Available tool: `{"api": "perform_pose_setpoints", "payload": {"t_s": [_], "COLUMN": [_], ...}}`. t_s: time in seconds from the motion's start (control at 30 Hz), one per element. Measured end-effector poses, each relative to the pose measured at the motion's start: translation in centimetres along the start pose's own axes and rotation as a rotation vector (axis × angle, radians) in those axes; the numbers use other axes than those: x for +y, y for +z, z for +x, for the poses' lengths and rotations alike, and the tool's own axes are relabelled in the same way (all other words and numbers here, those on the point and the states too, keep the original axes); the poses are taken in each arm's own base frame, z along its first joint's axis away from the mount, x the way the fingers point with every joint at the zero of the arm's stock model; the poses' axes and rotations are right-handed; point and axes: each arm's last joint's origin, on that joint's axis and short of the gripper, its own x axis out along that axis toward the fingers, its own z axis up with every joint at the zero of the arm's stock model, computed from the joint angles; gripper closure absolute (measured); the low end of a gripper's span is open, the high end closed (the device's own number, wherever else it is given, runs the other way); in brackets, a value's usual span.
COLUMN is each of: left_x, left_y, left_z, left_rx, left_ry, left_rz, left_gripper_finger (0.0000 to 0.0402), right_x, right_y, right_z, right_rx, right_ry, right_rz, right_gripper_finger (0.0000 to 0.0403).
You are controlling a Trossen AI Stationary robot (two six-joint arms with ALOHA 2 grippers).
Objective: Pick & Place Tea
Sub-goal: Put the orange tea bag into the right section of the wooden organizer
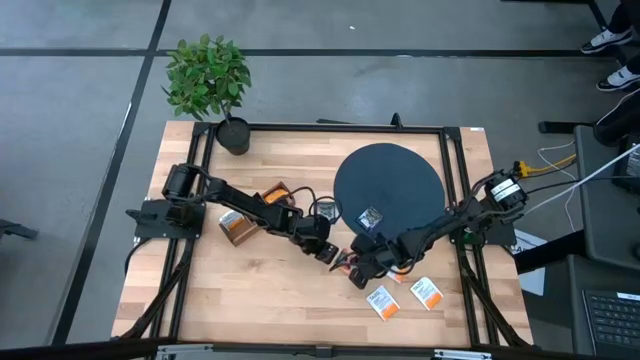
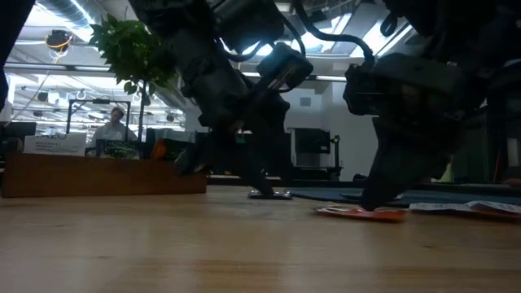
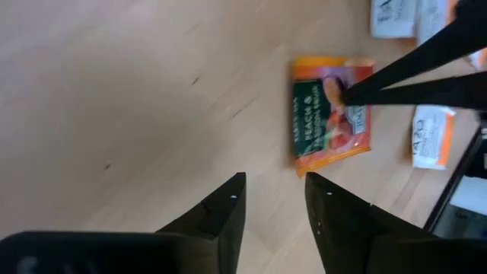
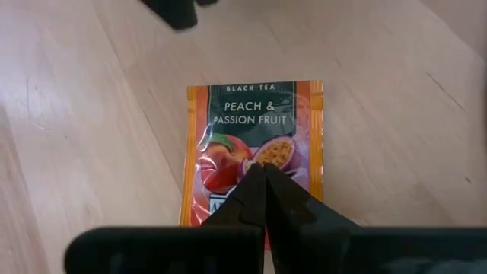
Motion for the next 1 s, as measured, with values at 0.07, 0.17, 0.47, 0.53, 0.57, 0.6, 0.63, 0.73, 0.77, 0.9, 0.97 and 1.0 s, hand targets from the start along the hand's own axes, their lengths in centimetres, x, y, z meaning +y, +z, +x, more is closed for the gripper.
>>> {"api": "perform_pose_setpoints", "payload": {"t_s": [0.07,0.17,0.47,0.53,0.57,0.6,0.63,0.73,0.77,0.9,0.97,1.0], "left_x": [0.1,0.1,0.5,0.5,0.4,0.4,0.4,0.3,0.3,0.3,0.3,0.3], "left_y": [-0.1,0.0,-0.1,-0.1,-0.1,-0.1,-0.1,-0.1,0.0,-0.1,-0.1,-0.1], "left_z": [0.1,0.4,1.6,1.6,1.5,1.4,1.3,1.1,1.1,1.2,1.1,1.2], "left_rx": [0.018,0.022,0.056,0.052,0.044,0.039,0.031,0.016,0.018,0.018,0.011,0.012], "left_ry": [-0.001,-0.01,-0.03,-0.03,-0.028,-0.026,-0.026,-0.019,-0.02,-0.022,-0.021,-0.024], "left_rz": [-0.008,-0.026,-0.054,-0.04,-0.031,-0.02,-0.011,-0.009,-0.009,-0.013,-0.013,-0.014], "left_gripper_finger": [0.0258,0.0241,0.0227,0.0228,0.0229,0.023,0.023,0.023,0.023,0.023,0.0231,0.0231], "right_x": [-0.1,-0.2,-1.2,-1.2,-1.1,-1.0,-0.8,-0.2,0.1,0.4,0.2,0.2], "right_y": [0.3,0.9,2.5,2.6,2.7,2.9,3.1,3.2,3.1,1.9,0.9,0.5], "right_z": [0.1,0.3,0.7,0.6,0.3,0.0,-0.4,-2.2,-2.8,-4.5,-4.7,-4.8], "right_rx": [-0.01,-0.03,-0.036,-0.027,-0.028,-0.037,-0.045,-0.042,-0.036,0.01,0.05,0.066], "right_ry": [0.006,0.015,0.029,0.04,0.045,0.056,0.068,0.086,0.093,0.064,0.012,-0.008], "right_rz": [-0.011,-0.016,-0.022,-0.01,-0.003,0.008,0.026,0.06,0.072,0.13,0.158,0.173], "right_gripper_finger": [0.0401,0.0401,0.0401,0.0401,0.0401,0.0401,0.0401,0.0401,0.0401,0.0401,0.0401,0.0401]}}
